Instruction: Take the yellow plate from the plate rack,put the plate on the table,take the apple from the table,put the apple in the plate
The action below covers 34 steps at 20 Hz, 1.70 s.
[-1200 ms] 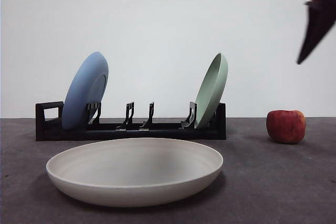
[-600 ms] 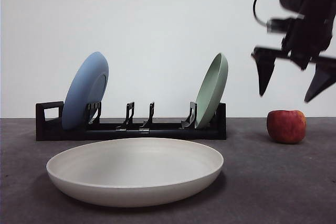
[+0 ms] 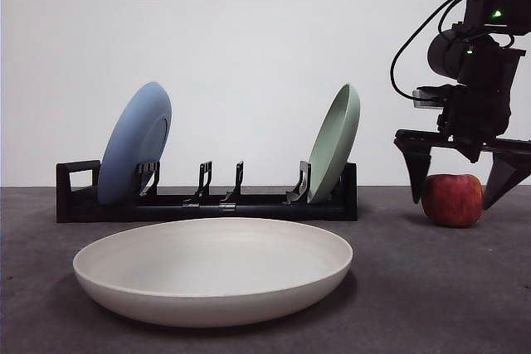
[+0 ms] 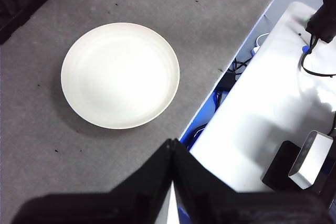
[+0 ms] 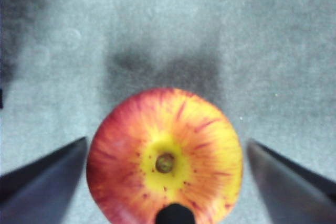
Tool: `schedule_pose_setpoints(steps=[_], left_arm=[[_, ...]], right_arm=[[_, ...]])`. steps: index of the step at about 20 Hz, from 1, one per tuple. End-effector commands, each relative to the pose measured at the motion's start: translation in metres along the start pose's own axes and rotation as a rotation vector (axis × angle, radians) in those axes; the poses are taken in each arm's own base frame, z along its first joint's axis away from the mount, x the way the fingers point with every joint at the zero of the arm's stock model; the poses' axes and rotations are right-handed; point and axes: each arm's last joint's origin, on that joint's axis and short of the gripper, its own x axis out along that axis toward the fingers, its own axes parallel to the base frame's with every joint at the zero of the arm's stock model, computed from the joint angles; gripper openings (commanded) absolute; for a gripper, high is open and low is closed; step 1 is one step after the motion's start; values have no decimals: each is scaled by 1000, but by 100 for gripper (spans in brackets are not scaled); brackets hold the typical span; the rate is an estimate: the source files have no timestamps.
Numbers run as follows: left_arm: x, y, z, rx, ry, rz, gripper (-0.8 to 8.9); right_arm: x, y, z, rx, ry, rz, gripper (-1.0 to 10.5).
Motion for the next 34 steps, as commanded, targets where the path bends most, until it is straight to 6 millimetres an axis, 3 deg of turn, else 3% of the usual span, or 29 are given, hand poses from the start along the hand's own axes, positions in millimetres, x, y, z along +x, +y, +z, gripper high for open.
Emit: schedule_pose_setpoints(steps=[1, 5, 9, 15, 19, 23, 27, 30, 34], left_arm=[[-1, 0, 0, -16, -8, 2, -1], [-2, 1, 0, -14, -11, 1, -1], [-2, 1, -1, 21, -13, 9, -1], [-2, 1, -1, 51, -14, 9, -1], [-4, 1, -2, 50, -20, 7, -1], [-4, 1, -2, 50, -21, 7, -1], [-5, 4, -2, 37, -40, 72, -1], [-10, 5, -1, 38, -104, 98, -1], [-23, 5, 2, 49, -254, 55, -2]], right_arm=[[2, 0, -1, -3, 6, -3, -3], [-13, 0, -5, -5, 40, 8, -3], [-71, 6, -13, -31, 26, 25, -3], [-164, 50, -51, -167, 3, 124, -3], [-198, 97, -84, -318, 10, 201, -3], [-201, 150, -108, -442, 25, 286, -3], [-190, 199, -132, -562, 0, 374, -3], [-166, 221, -152, -572, 5, 414, -6], [-119, 234, -165, -573, 52, 399, -7]])
